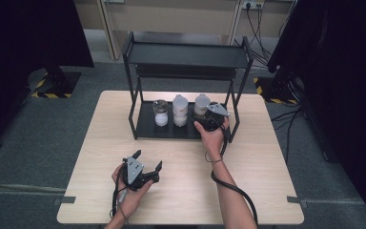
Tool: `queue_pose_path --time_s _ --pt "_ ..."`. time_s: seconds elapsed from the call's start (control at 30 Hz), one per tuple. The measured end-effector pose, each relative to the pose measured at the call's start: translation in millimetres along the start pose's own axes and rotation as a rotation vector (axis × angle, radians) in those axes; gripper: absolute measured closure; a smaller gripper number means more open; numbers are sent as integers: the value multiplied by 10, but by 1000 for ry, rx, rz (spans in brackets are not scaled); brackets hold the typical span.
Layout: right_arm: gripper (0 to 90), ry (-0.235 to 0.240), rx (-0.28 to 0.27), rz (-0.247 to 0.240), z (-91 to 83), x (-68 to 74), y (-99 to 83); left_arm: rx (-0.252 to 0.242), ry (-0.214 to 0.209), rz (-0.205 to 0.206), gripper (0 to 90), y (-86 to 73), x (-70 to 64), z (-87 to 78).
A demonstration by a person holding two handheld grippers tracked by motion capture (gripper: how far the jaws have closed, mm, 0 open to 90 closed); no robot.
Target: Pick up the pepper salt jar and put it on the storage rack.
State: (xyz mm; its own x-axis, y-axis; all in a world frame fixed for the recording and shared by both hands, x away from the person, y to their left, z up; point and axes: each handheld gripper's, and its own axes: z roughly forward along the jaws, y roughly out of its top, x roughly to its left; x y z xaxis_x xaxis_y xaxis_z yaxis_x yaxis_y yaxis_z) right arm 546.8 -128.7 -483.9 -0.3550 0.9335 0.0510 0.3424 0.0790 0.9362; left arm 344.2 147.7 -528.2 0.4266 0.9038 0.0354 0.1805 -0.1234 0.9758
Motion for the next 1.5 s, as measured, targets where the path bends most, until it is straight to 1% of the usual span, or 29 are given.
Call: queue_pose_path --time_s 0.07,0.17,0.47,0.7,1.1,1.23,1.37,1.5 --pt "69 3 -2 3 -21 2 -4 0 0 1 93 0 -1 0" --pt "65 10 -7 -11 -56 16 -13 -1 0 1 93 0 -1 -1" --pt "56 11 -2 -7 -124 -5 -45 0 1 3 93 0 -3 0" --pt "51 23 -8 -18 -216 -15 -46 -1 2 3 93 0 -3 -1" --pt "46 39 -12 -15 -360 -43 -63 1 2 1 93 0 -1 0" --pt "44 50 -23 -18 -425 -34 -59 -1 2 2 93 0 -2 -1" --pt "44 56 -26 -19 -455 -28 -57 -2 3 4 93 -1 -4 -1" --pt "44 64 -43 -23 -514 -13 -42 -1 3 4 93 0 -4 -1"
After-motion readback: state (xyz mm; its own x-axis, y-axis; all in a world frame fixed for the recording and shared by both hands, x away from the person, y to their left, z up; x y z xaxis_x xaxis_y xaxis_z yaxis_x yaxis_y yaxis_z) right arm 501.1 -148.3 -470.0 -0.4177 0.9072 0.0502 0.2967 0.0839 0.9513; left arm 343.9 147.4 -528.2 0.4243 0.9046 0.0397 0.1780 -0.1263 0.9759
